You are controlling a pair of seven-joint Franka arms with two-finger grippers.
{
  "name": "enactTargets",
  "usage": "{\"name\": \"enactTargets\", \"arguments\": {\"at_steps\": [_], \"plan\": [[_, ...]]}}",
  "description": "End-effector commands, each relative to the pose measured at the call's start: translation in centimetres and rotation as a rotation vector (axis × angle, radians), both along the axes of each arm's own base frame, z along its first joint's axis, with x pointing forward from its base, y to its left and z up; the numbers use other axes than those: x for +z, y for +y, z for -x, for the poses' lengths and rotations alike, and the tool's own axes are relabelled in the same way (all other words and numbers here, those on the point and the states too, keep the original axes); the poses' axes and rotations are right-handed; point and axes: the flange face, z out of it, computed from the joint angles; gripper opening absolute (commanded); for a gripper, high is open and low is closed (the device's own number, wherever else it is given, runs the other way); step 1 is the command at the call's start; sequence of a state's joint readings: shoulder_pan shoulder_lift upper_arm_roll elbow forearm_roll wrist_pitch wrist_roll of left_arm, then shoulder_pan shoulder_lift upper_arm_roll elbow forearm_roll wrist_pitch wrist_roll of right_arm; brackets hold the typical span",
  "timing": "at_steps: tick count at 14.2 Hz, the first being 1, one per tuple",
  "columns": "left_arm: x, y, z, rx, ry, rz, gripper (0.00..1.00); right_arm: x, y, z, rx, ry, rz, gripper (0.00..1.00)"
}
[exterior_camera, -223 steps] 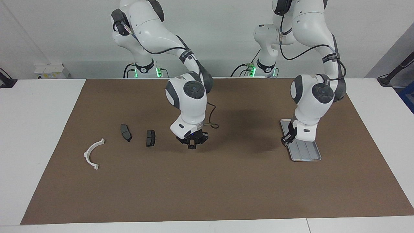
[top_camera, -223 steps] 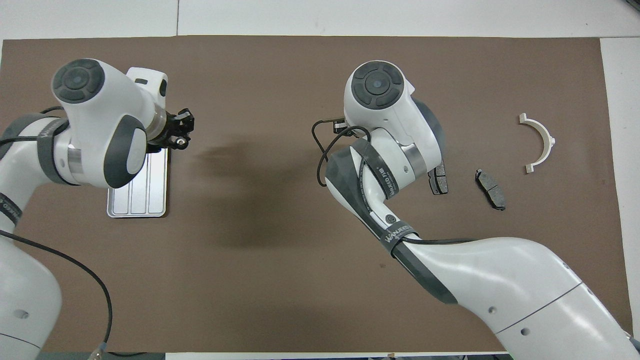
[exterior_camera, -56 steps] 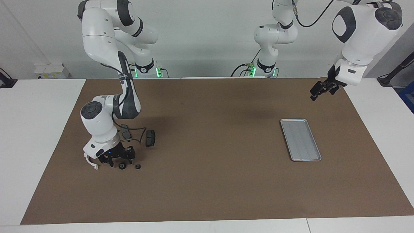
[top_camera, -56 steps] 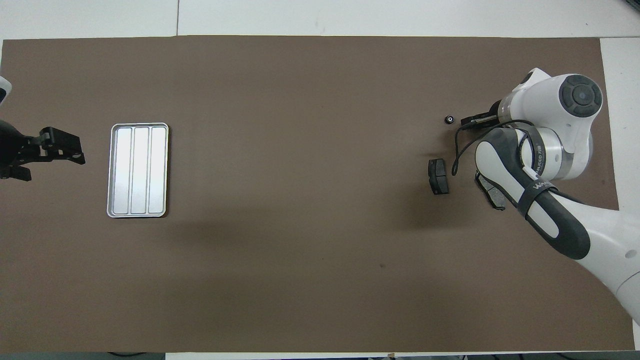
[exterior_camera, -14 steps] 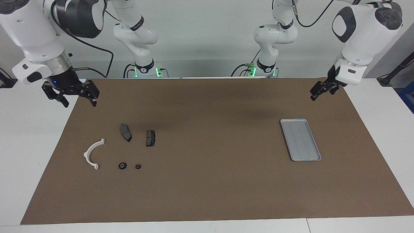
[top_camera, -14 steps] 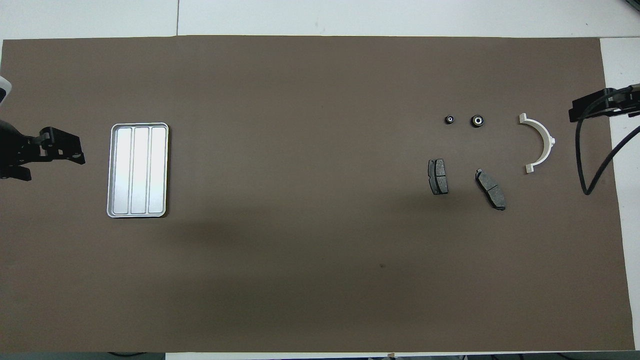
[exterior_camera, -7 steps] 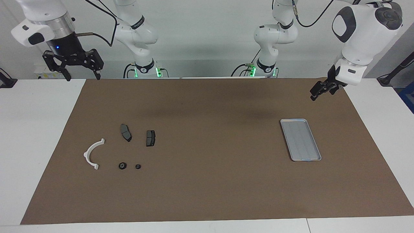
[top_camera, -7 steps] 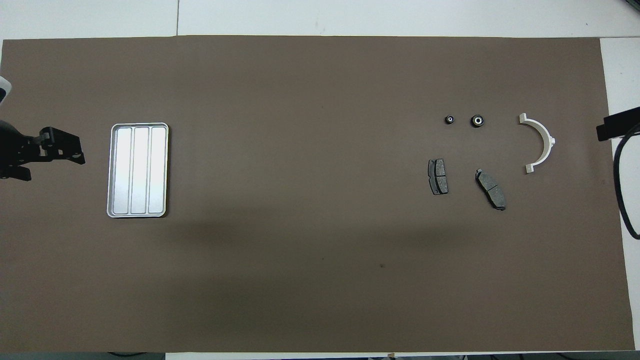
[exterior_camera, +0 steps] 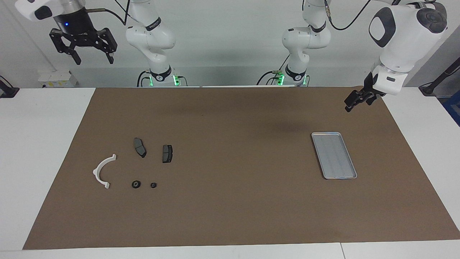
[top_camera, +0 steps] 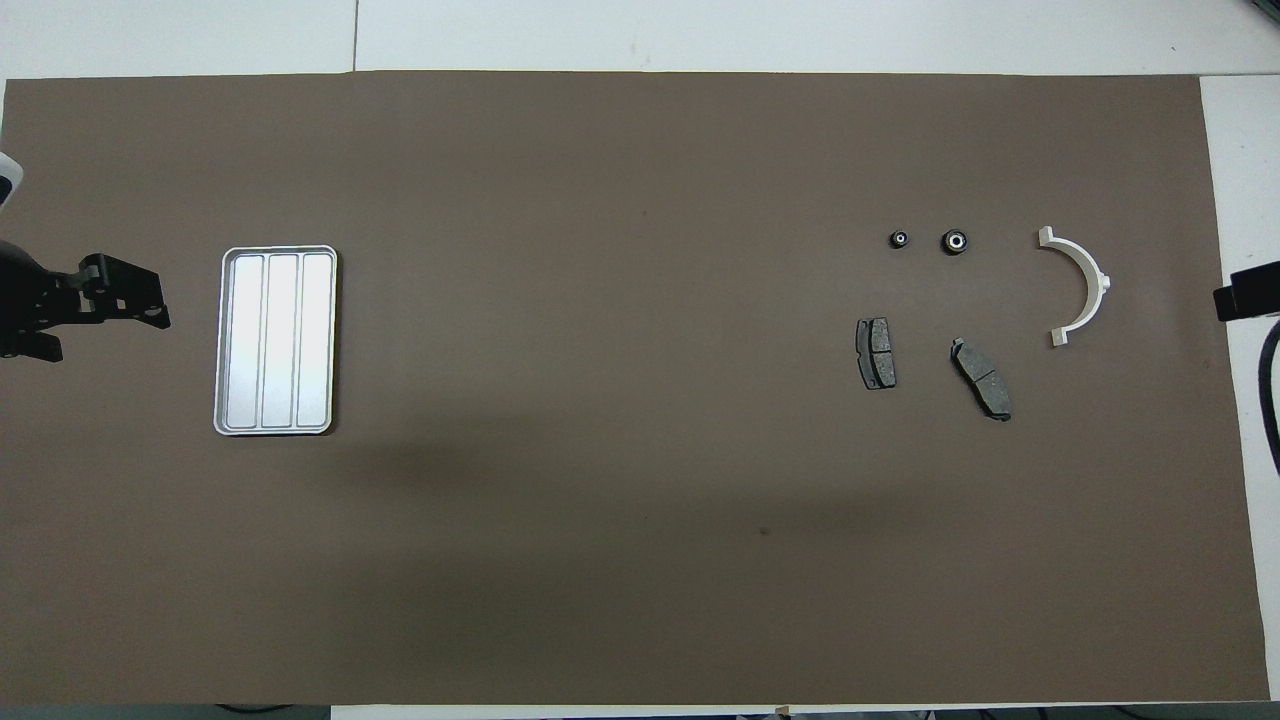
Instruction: Place bearing gear from tray to pile
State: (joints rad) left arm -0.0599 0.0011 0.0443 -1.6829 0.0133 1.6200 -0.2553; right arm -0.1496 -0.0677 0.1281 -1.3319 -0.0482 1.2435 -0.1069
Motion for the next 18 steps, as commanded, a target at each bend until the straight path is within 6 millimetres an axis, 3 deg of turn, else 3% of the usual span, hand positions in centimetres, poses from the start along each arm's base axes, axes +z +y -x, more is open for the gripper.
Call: {"name": "enactTargets", "arguments": {"at_steps": [1, 5, 6, 9, 13, 18], "plan": [[0.2, 0.1, 0.7, 0.001, -0.018, 0.012, 1.00, 0.0, -0.3, 0.4, 0.005, 0.016, -0.023, 1.00], [0.2, 0.1, 0.7, 0.001, -0.016, 0.012, 1.00, 1.3, 0.0, 1.5, 0.017, -0.010, -0.009, 1.00], [0.2, 0.2, 0.7, 0.002, -0.018, 0.012, 1.00, 1.1, -1.3, 1.6, -0.004, -0.005, -0.027, 1.00], [0.2, 0.1, 0.7, 0.001, -0.018, 0.012, 1.00, -0.4, -2.0, 1.5, -0.018, 0.019, -0.044, 1.00], [0.2, 0.1, 0.7, 0.001, -0.018, 0.012, 1.00, -5.1, -2.2, -0.8, -0.016, 0.031, -0.043, 1.00], [0.2, 0.1, 0.7, 0.001, -0.016, 0.012, 1.00, -7.0, -1.8, -1.4, -0.011, 0.048, -0.044, 1.00]]}}
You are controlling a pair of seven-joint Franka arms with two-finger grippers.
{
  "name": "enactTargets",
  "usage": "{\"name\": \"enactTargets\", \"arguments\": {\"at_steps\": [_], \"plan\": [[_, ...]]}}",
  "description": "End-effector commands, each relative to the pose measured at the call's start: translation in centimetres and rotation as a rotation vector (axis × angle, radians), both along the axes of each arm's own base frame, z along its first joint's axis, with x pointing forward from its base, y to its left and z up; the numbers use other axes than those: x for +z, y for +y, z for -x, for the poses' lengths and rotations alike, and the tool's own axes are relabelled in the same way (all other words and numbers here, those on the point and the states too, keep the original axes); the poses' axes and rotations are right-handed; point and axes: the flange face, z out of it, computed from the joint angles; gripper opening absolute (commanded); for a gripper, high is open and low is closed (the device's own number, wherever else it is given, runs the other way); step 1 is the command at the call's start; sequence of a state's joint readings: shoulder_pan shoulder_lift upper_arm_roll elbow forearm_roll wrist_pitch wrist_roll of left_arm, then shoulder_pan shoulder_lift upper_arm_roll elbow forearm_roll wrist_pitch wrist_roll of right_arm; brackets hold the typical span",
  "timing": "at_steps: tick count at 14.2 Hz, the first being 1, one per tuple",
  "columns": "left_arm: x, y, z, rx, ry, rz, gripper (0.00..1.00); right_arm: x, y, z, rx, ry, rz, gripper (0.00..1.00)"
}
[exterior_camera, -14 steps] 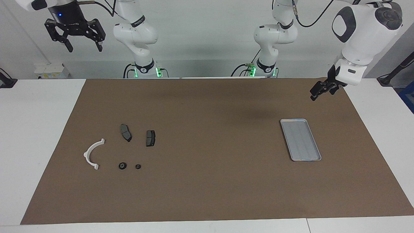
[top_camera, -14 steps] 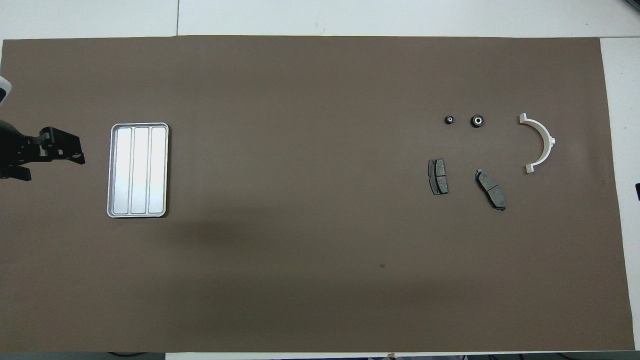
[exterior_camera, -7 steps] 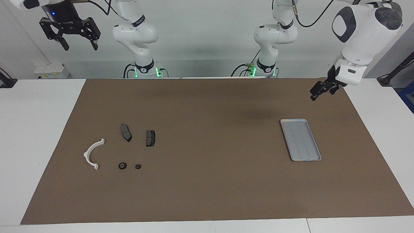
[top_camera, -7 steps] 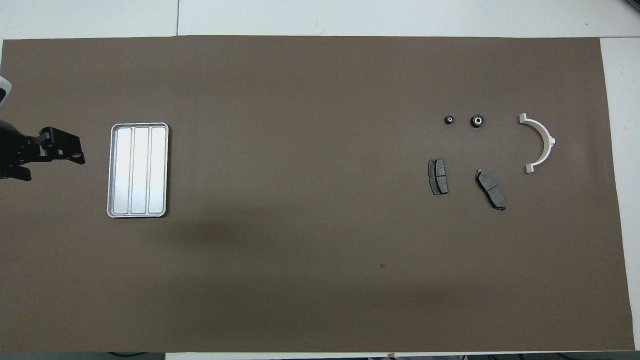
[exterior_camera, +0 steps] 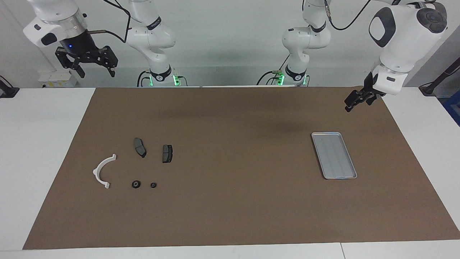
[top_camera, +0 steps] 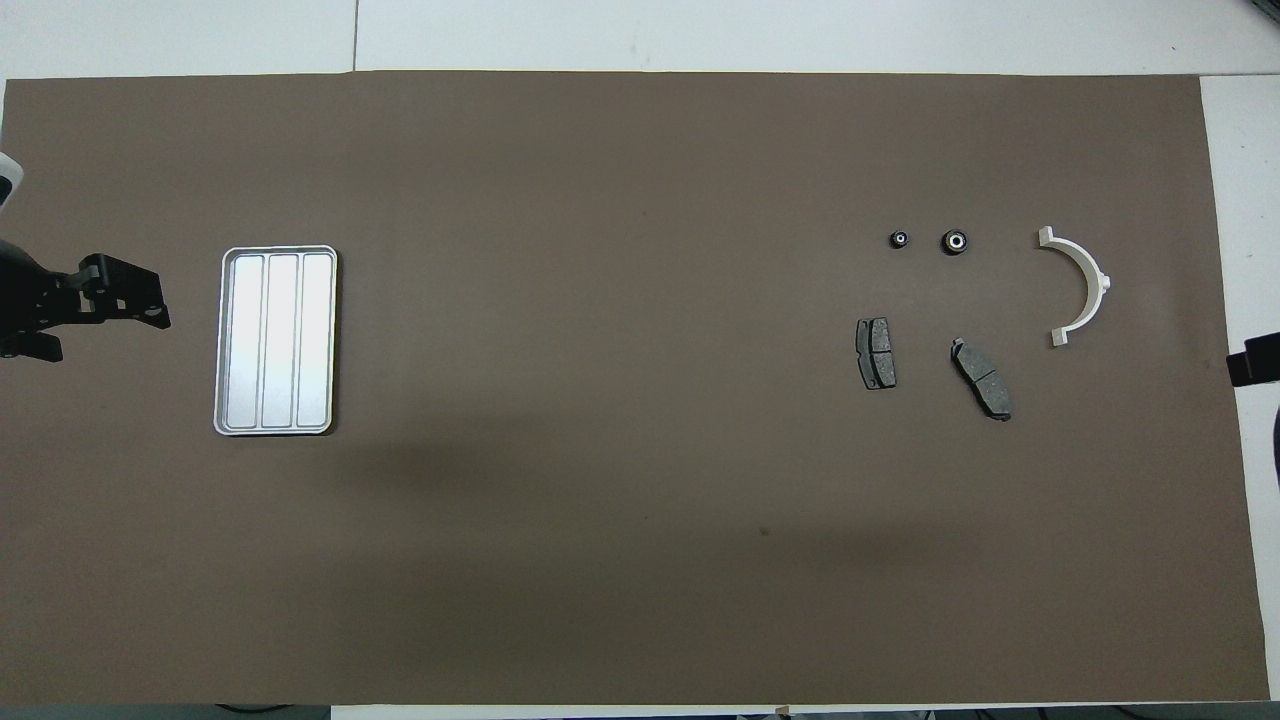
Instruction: Place bearing gear from tray to pile
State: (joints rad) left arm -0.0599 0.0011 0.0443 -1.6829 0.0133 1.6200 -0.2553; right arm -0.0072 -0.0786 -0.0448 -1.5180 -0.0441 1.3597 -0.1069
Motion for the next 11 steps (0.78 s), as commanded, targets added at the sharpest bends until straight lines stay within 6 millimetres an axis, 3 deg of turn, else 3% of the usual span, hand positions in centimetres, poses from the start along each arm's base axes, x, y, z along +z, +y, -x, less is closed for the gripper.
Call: {"name": "enactTargets", "arguments": {"at_steps": [1, 11], "plan": [[0.24, 0.12, 0.76, 0.001, -0.016, 0.012, 1.00, -0.33, 0.20, 0.34, 0.010, -0.010, -0.027, 1.00], [0.25, 0.12, 0.74, 0.001, -0.018, 0.012, 1.00, -0.36, 0.14, 0.24, -0.035, -0.014, -0.025, 1.00]]}}
